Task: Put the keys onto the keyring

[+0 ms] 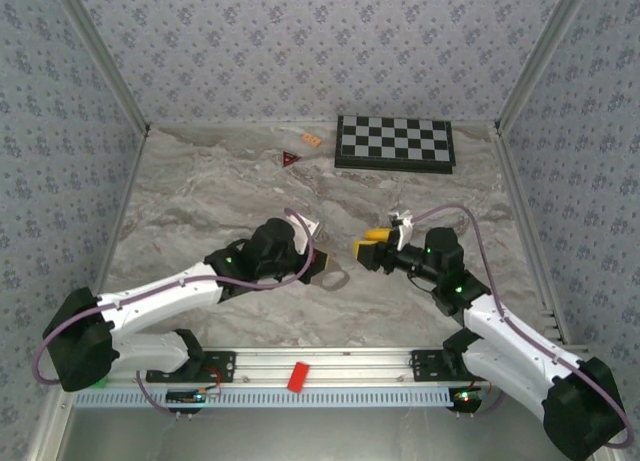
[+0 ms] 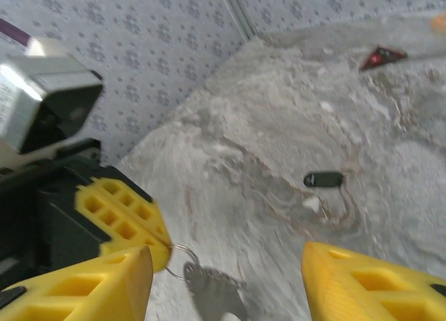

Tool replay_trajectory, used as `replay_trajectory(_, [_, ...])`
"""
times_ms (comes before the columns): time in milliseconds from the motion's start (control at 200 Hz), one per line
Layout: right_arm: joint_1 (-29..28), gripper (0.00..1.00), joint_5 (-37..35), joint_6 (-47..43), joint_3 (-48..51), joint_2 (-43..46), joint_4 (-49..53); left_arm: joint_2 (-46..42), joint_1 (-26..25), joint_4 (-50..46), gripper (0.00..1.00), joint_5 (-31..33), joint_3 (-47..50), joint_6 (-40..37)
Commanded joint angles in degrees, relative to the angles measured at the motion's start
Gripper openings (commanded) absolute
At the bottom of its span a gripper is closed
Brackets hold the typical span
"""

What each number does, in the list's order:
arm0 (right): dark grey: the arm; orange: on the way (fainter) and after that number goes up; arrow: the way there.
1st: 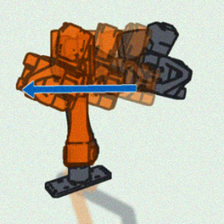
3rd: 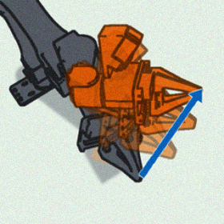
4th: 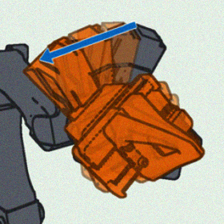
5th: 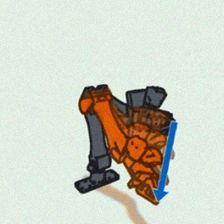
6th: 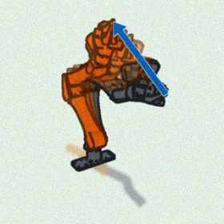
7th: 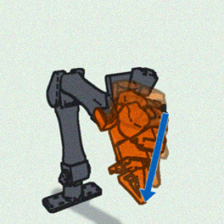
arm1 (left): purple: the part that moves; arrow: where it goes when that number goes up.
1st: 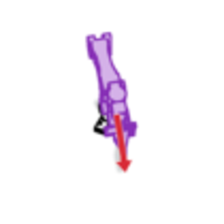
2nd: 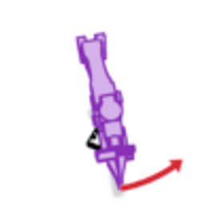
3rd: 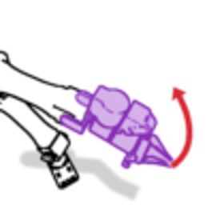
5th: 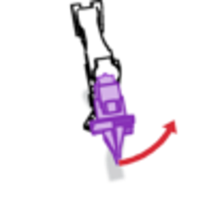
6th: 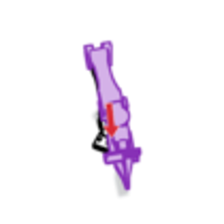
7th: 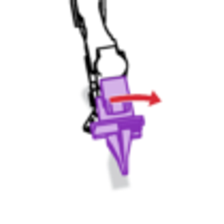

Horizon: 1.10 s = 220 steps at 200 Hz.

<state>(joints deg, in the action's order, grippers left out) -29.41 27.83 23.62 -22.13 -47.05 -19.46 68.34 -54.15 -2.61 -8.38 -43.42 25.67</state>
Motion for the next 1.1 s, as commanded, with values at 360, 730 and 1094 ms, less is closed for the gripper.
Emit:
replay_trajectory(360, [2.91,0.49,13.01,2.29,-12.10,-9.02,-4.80,-2.83,6.21,1.98,0.00,-10.62,-7.86,-11.49])
replay_trajectory(730, [2.85,0.32,20.88,6.69,-13.81,-16.17,-13.10,-4.26,8.59,3.05,0.00,-15.75,-8.34,-11.87])
replay_trajectory(1094, [0.95,0.25,23.03,6.02,-14.34,-18.61,-13.50,-5.56,9.15,3.14,0.00,-17.01,-7.86,-11.52])
